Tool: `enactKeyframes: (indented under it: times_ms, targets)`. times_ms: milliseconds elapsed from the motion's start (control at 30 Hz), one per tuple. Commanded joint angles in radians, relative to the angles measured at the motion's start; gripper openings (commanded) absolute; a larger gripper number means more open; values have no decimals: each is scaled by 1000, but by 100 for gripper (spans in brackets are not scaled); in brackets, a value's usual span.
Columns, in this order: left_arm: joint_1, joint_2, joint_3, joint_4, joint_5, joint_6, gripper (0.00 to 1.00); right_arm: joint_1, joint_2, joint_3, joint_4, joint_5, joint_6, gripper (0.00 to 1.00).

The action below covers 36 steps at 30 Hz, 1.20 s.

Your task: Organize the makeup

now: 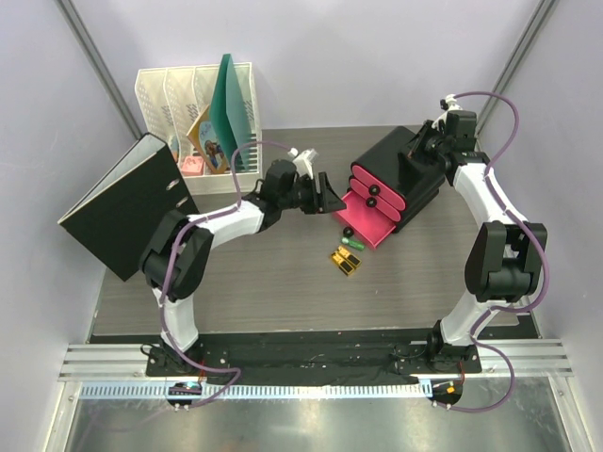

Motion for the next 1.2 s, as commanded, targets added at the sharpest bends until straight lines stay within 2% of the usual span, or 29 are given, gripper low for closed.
enactKeyframes:
  times_ms: [0, 167, 333, 500, 633, 700, 733, 933, 1167]
  targets:
    - [-11, -53, 85, -434, -43, 402, 59, 10, 84, -71, -234, 46, -51, 1]
    - [-66, -73, 95, -599, -116, 584, 62, 10, 81, -75, -236, 46, -51, 1]
    - [-164, -76, 81, -698, -172, 657, 65, 10, 78, -86, -236, 47, -56, 1]
    - [-242, -47, 102, -726, -231, 694, 72, 10, 77, -95, -234, 47, -56, 1]
    - [-285, -4, 147, -765, -270, 717, 82, 10, 69, -104, -233, 49, -57, 1]
    - [-302, 8, 159, -758, -293, 718, 90, 10, 68, -106, -233, 46, -56, 1]
    - [-307, 13, 164, -758, -299, 718, 100, 10, 68, -110, -233, 49, -56, 1]
    - [-314, 36, 190, -737, -354, 706, 100, 10, 58, -120, -231, 49, -59, 1]
    - [-333, 91, 228, -720, -296, 684, 100, 10, 63, -120, -228, 46, -60, 1]
